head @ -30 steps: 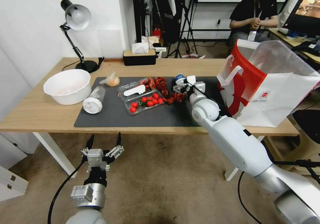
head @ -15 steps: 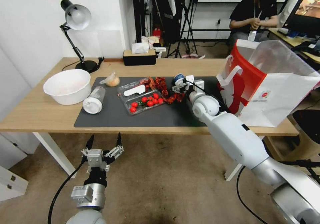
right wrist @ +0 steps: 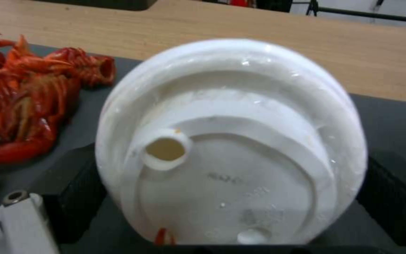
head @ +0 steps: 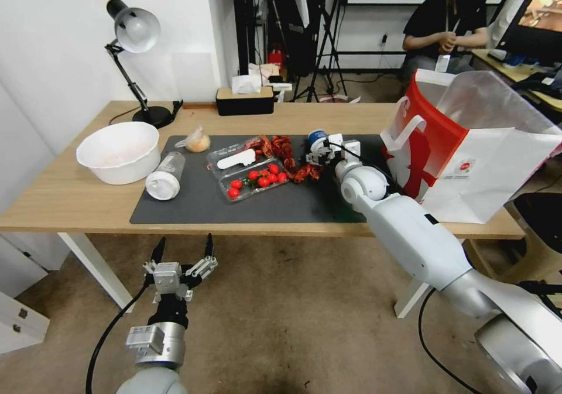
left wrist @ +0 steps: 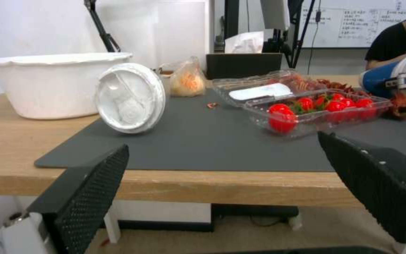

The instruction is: Pick up the trash from the table and place it into the takeout bag.

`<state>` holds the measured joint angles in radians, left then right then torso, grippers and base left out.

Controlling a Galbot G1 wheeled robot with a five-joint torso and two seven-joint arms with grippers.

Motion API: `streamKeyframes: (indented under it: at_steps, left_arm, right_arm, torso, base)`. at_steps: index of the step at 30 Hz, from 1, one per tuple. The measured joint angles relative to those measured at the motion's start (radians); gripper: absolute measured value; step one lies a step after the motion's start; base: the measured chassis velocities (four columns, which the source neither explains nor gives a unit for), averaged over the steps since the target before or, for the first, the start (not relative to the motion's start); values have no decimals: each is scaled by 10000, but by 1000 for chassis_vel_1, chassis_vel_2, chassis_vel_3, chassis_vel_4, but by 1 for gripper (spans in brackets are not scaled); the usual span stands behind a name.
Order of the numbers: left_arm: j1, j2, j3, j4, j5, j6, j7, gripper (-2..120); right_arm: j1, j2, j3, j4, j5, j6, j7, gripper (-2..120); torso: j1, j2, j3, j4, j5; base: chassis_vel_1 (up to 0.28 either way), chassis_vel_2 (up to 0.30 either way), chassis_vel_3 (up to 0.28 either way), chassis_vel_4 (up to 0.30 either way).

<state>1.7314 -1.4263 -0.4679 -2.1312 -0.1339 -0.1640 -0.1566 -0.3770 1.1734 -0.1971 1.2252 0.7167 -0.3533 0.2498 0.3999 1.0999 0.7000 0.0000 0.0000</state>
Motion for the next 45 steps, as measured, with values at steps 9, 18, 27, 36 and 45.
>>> streamKeyframes:
  at_steps: [9,18,27,36,45]
  left_arm:
    - [-9,8,3,18,-17,1,-8,100]
    - [6,21,-3,17,-23,1,-12,100]
    - [43,22,56,-58,-10,0,-13,100]
    - [192,27,46,-233,45,-42,-13,100]
    - [416,-5,-36,-440,106,-77,-18,100]
  right_arm:
    - [40,74,14,-275,0,57,-52,99]
    - [10,91,39,-305,-4,262,-64,80]
    - [-147,-118,184,82,-85,359,-32,64]
    - [-1077,-940,740,2382,-830,589,-14,64]
    - [-2341,-1993,1480,5150,-764,513,-24,64]
  torso:
    - [0,0,0,0,0]
    - [0,0,0,0,0]
    - [0,2,0,0,0]
    - [0,2,0,-3,2]
    - [0,2,-1,-1,-1]
  base:
    - [0,0,0,0]
    - [0,0,0,0]
    - [0,0,0,0]
    - [0,0,0,0]
    - [0,0,0,0]
